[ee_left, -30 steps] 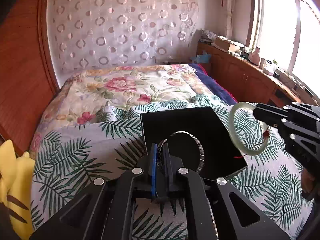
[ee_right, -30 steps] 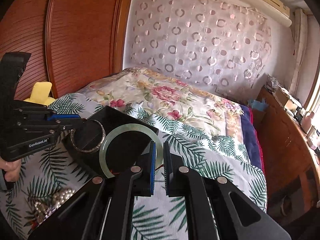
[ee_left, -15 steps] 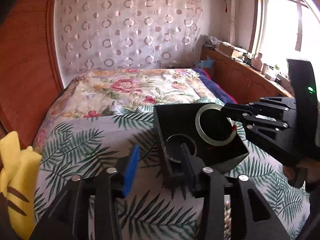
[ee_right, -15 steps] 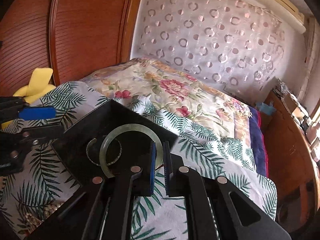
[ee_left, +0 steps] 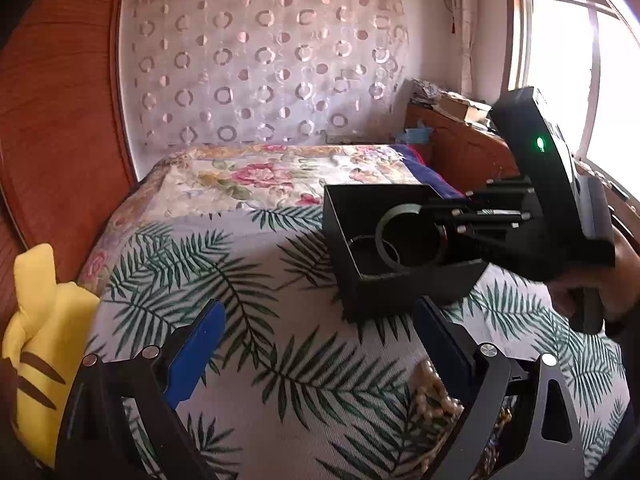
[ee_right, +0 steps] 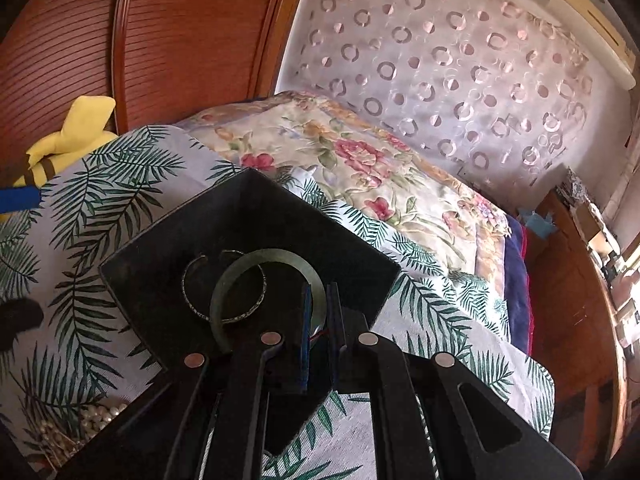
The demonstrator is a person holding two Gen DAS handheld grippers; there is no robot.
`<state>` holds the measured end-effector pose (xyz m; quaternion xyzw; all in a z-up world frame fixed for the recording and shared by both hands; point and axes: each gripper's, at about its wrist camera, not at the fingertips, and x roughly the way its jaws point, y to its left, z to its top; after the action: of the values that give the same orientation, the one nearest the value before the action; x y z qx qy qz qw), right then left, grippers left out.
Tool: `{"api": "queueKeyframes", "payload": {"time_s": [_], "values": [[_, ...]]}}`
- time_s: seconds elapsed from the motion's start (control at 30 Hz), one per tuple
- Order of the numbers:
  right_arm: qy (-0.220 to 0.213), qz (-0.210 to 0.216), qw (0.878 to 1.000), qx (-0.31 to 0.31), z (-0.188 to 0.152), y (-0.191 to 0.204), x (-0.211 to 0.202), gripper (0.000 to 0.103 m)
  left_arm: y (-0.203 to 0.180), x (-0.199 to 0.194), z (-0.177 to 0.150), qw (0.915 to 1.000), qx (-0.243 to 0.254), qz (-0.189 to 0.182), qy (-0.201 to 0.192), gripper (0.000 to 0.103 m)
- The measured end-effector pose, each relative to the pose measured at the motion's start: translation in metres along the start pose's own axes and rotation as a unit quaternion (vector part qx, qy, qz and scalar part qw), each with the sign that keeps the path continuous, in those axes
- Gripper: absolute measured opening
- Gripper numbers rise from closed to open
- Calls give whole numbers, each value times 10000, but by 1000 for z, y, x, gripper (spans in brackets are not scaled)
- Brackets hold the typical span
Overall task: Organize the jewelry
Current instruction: 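Carry both bangles into the black box and open both grippers, then grasp the long pearl necklace with the right gripper and lift it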
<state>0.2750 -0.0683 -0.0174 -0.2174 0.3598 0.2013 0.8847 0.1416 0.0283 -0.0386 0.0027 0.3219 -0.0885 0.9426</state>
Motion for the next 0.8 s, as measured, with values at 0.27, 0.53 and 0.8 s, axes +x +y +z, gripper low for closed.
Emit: {"api": "queueKeyframes", "payload": {"time_s": [0.27, 0.53, 0.8], "values": [[-453, 260, 9982, 292, -11, -9, -41, 10, -3, -10, -25, 9999, -41, -104, 100, 91], [-761, 931, 9920, 384, -59, 10, -96, 33, -3, -25, -42, 9998, -101, -165, 107, 92], [-369, 1416, 9890, 227, -91, 42, -87, 33, -2, -41, -54, 9999, -67, -95, 102, 92]]}}
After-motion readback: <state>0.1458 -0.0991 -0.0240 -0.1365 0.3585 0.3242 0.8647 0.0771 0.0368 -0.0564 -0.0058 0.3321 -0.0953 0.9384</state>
